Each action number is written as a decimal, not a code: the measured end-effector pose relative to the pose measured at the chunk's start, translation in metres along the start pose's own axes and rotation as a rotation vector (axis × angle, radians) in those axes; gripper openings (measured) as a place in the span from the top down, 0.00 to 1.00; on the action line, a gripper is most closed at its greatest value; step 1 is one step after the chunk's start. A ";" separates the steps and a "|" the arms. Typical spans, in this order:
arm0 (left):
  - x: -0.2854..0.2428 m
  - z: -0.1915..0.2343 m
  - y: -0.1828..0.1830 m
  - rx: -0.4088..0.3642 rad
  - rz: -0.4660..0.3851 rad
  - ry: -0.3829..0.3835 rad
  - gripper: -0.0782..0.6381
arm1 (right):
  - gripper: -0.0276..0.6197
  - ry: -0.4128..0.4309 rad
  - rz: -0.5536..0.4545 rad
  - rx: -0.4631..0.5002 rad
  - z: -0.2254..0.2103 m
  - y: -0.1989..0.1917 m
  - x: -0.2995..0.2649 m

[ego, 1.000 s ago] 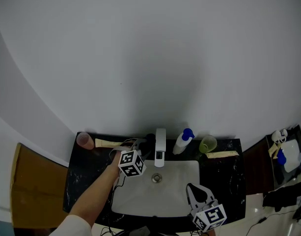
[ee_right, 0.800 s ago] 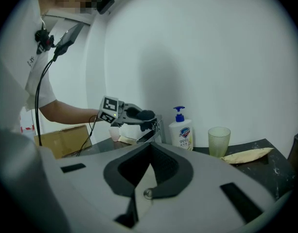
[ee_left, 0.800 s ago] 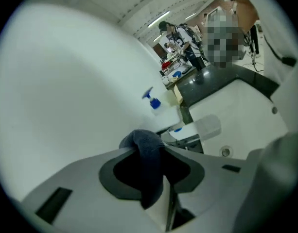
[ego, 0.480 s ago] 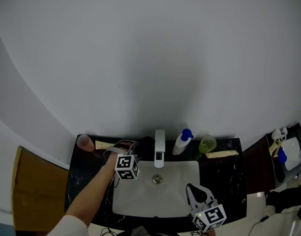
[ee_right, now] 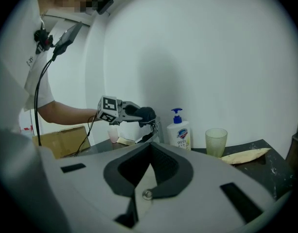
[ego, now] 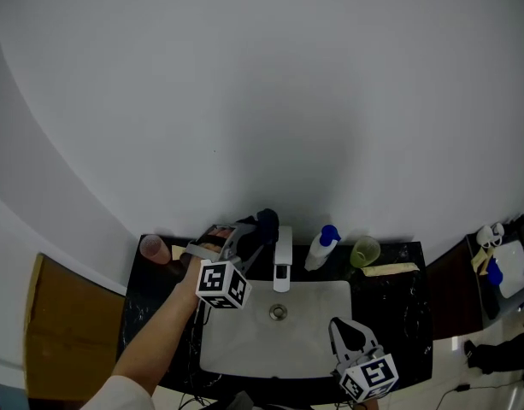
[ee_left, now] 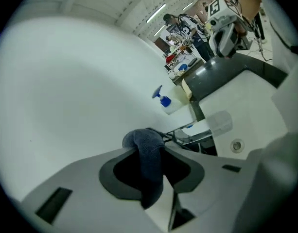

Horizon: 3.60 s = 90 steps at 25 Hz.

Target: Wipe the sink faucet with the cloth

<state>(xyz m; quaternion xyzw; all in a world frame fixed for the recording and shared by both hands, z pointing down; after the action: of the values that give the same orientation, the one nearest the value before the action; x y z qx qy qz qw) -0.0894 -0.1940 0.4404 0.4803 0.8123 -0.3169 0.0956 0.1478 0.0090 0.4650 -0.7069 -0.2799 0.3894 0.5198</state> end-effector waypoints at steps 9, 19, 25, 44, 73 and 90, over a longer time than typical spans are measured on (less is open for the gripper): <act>-0.044 -0.095 -0.049 0.049 0.177 -0.198 0.72 | 0.95 0.002 0.021 -0.001 0.004 -0.007 0.005; -0.017 -0.018 -0.005 0.050 0.036 0.007 0.72 | 0.95 -0.008 0.010 0.000 0.002 -0.006 0.011; 0.011 -0.016 -0.006 0.058 0.055 0.024 0.72 | 0.95 -0.006 -0.006 0.002 0.005 -0.001 0.009; 0.001 -0.045 0.000 1.027 -0.172 -0.568 0.72 | 0.95 -0.055 0.008 -0.009 -0.001 -0.011 0.029; -0.023 -0.045 -0.015 1.352 -0.190 -0.923 0.72 | 0.95 -0.076 0.017 -0.017 0.000 -0.016 0.039; -0.039 -0.031 -0.039 1.528 -0.200 -0.881 0.72 | 0.95 -0.093 0.017 -0.024 -0.002 -0.019 0.047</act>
<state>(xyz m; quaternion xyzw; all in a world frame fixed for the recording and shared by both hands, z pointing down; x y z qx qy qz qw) -0.0969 -0.2164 0.4995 0.1741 0.3065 -0.9355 0.0245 0.1754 0.0511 0.4714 -0.6966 -0.3022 0.4229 0.4945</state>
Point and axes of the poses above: the fingertips, and each gripper's own axes: x backward along the fingers, z to its left, y out of its top, the point moved 9 cm from there along x, backward along the fingers, and after that the axes turned 1 degree about y, right-handed, at the moved point
